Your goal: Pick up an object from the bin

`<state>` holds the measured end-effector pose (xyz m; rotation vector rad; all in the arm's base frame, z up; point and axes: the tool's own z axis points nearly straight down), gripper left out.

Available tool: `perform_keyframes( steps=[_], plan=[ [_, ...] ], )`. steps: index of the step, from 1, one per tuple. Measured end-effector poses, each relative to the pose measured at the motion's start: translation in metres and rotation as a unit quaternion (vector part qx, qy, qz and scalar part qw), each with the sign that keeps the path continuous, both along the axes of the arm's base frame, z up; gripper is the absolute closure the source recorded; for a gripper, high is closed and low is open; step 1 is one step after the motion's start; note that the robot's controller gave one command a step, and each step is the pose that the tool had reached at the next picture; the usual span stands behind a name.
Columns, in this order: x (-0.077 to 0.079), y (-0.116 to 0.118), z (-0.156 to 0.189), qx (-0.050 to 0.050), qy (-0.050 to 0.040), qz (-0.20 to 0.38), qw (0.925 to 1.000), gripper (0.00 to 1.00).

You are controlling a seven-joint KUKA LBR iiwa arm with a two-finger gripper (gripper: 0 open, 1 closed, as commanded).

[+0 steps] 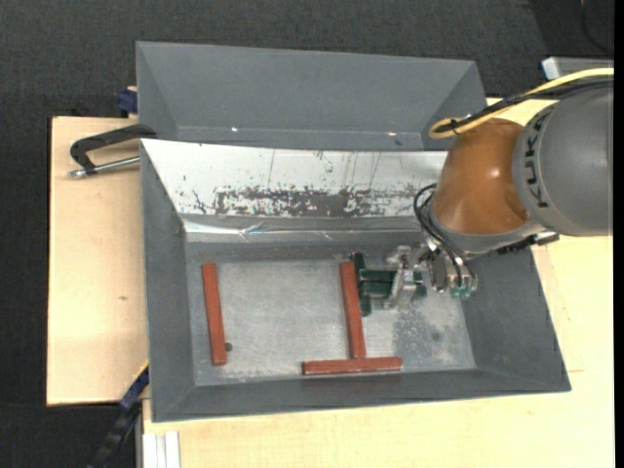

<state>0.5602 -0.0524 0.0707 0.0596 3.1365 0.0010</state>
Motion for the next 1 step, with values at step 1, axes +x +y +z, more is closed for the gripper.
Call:
perform_keyframes(
  steps=[1],
  plan=[
    [0.0000, 0.0000, 0.0000, 0.000, 0.0000, 0.000, 1.0000, 1.00]
  ],
)
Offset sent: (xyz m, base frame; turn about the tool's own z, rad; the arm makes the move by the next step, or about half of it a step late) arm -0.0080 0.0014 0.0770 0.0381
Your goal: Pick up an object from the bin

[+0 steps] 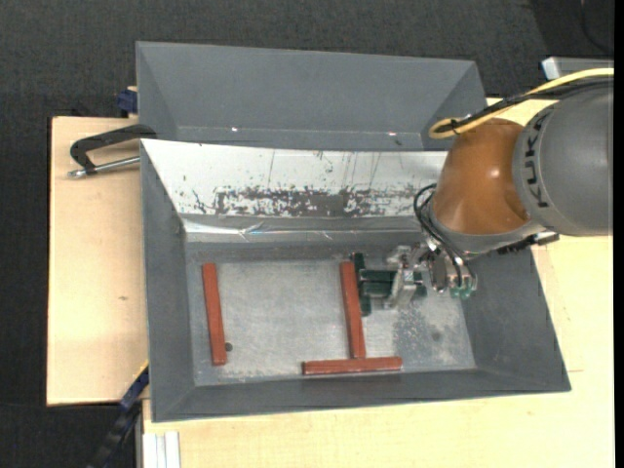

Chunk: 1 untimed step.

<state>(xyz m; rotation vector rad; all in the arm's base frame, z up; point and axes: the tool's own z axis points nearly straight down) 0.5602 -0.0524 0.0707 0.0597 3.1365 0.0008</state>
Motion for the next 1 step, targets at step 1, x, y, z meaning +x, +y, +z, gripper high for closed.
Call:
perform_keyframes(
  steps=[1],
  plan=[
    [-0.0068, 0.0017, 0.0519, 0.001, 0.0035, -0.013, 0.9999, 1.00]
  ],
)
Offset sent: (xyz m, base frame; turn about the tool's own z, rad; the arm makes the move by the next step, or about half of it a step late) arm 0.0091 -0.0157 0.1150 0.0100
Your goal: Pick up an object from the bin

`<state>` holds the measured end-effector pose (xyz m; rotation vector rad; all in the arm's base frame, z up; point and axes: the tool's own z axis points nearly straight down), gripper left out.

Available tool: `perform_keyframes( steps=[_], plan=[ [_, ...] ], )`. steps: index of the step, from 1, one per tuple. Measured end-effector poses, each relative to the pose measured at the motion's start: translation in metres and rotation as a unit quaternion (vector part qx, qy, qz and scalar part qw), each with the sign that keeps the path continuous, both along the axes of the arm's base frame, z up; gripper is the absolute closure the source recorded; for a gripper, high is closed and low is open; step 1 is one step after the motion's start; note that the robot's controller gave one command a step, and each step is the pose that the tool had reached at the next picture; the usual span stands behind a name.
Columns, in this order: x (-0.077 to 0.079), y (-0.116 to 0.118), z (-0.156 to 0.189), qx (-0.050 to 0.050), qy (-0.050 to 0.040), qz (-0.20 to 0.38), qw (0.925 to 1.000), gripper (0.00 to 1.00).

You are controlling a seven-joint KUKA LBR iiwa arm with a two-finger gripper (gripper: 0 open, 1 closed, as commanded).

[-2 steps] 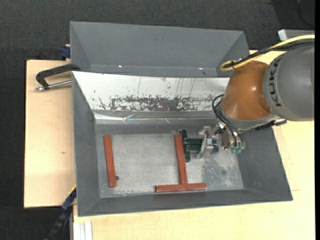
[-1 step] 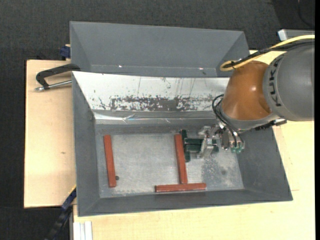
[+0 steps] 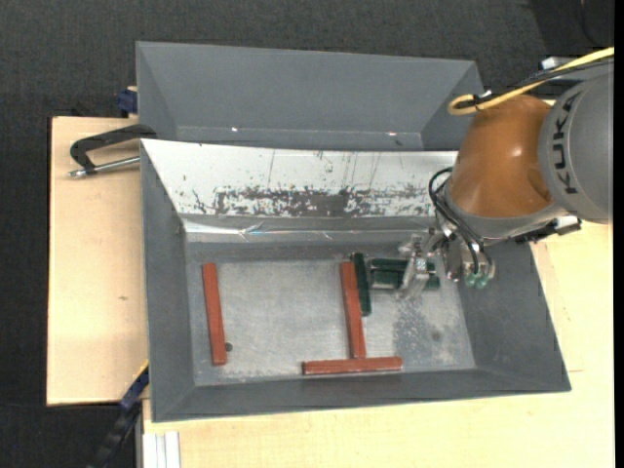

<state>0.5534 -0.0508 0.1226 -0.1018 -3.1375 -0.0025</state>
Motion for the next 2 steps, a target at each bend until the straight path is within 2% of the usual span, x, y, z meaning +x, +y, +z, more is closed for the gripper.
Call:
perform_keyframes(
  steps=[1, 2],
  plan=[
    [0.012, -0.011, 0.050, 0.000, -0.0027, 0.005, 1.0000, 1.00],
    [0.000, -0.008, 0.086, -0.001, -0.0037, -0.028, 0.9996, 1.00]
  ],
)
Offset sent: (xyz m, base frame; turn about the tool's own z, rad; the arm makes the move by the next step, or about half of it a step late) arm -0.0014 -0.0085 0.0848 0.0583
